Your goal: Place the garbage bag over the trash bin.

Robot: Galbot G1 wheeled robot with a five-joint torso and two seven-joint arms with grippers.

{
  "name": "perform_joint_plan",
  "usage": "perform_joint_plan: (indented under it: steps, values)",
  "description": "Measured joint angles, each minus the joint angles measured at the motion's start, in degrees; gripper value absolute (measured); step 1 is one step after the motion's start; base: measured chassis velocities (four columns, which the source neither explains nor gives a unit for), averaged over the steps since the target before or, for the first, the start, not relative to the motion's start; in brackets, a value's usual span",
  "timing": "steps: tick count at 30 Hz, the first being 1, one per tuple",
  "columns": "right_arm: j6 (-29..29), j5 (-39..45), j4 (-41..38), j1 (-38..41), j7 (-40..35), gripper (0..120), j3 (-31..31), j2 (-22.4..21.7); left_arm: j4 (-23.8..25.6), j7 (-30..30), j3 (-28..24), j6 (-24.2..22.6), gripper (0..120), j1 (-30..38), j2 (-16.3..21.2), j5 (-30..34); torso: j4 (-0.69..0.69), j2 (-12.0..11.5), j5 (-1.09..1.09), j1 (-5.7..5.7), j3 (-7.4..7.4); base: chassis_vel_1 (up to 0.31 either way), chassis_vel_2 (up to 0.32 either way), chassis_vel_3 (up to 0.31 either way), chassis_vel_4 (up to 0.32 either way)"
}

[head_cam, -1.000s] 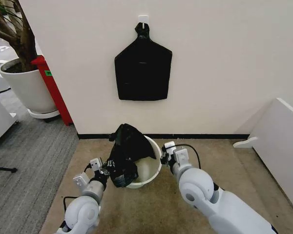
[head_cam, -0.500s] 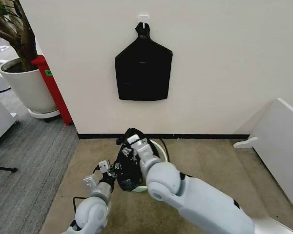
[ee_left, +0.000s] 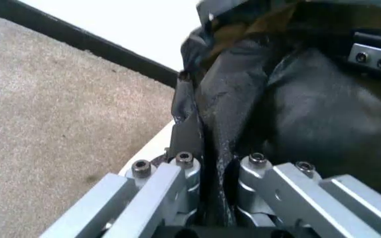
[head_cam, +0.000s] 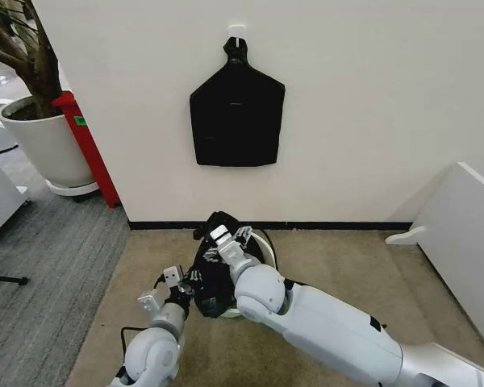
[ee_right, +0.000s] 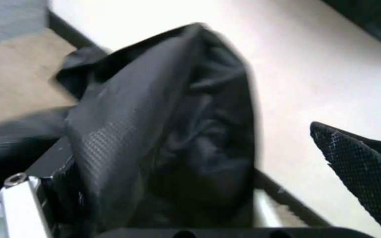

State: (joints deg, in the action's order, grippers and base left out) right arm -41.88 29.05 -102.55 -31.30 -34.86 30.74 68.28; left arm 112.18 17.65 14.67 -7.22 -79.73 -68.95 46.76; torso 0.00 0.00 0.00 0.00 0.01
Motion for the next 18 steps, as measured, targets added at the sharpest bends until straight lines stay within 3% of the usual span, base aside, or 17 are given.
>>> perform_joint_plan:
  steps: [18]
  values:
    - [0.0,0.9,1.8,-0.4,2.1,100,-6.8,-4.3,2.4,-0.8,2.9,0.6,5,-2.7,-0.9,-0.3,0.01,0.0,0.01,0.0,0.0,0.0,0.0,0.0,0.0]
